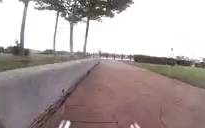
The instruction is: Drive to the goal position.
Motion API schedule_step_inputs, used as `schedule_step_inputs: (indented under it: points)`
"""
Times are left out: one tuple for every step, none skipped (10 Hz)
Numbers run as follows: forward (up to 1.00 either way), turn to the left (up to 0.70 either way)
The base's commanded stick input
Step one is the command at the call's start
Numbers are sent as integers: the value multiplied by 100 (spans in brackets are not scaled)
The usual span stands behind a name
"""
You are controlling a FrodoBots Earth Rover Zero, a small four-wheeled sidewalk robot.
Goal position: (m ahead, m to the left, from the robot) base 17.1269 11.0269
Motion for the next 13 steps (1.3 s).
schedule_step_inputs:
  points:
    - [70,7]
    - [70,7]
    - [70,7]
    - [70,7]
    - [70,7]
    - [70,7]
    - [70,7]
    - [70,7]
    - [70,-24]
    - [70,-28]
    - [70,-18]
    - [70,-6]
    - [70,6]
